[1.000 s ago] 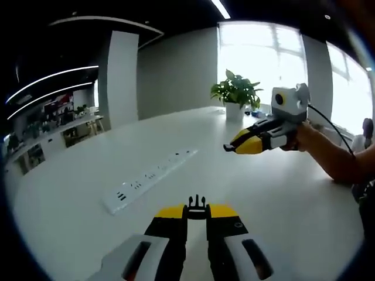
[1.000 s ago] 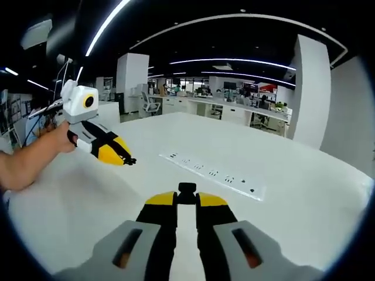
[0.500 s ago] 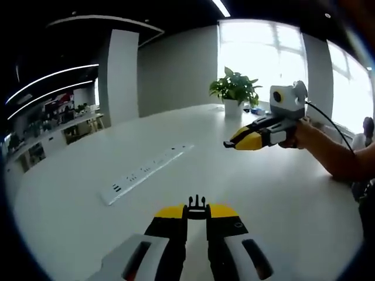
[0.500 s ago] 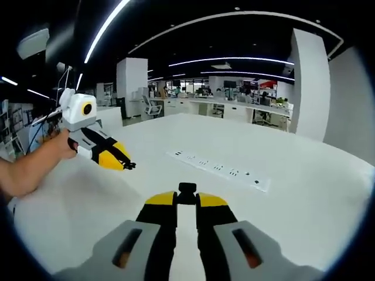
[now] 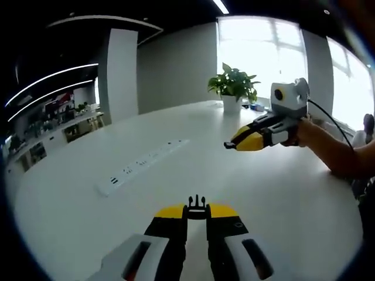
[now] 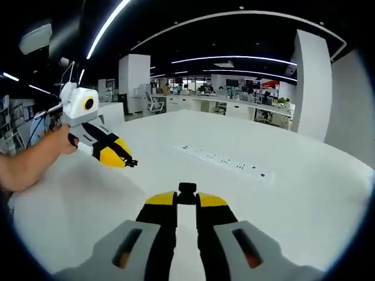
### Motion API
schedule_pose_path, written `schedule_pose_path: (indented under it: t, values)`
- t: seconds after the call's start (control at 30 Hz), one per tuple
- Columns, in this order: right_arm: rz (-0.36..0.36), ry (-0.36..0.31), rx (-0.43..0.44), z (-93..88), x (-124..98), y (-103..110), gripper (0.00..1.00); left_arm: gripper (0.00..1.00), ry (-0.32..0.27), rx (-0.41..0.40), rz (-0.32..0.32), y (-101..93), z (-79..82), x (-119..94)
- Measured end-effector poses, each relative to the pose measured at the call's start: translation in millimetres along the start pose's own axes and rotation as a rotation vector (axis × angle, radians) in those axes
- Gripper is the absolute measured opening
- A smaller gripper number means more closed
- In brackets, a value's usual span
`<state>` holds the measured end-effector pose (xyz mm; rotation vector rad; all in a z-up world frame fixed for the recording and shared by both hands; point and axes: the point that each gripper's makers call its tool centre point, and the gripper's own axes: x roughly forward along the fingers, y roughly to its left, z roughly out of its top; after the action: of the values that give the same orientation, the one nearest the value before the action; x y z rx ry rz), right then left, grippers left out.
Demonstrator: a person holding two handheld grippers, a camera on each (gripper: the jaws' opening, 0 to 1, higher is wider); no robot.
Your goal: Snap the two parts of the plastic buckle together until the buckle closes and remains connected.
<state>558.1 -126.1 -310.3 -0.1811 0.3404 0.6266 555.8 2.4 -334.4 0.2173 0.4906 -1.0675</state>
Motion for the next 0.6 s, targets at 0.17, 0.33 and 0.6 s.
schedule_pose_path:
  t: [0.17,0.33,0.6]
  values:
    - [0.001,0.002,-0.006,-2.9,-3.0,5.3,0.1,0.09,0.024,0.016,-0.002,-6.4,-10.4,2.6]
    - [0.001,0.006,-0.006,-6.9,-6.8,12.4,0.1,0.1,0.013,0.003,0.001,-11.5,-13.5,-3.4]
    - [0.01,0.003,-0.014,-8.4,-11.2,19.4,0.1,0.1,-0.019,-0.041,0.01,-19.2,-13.9,-8.5]
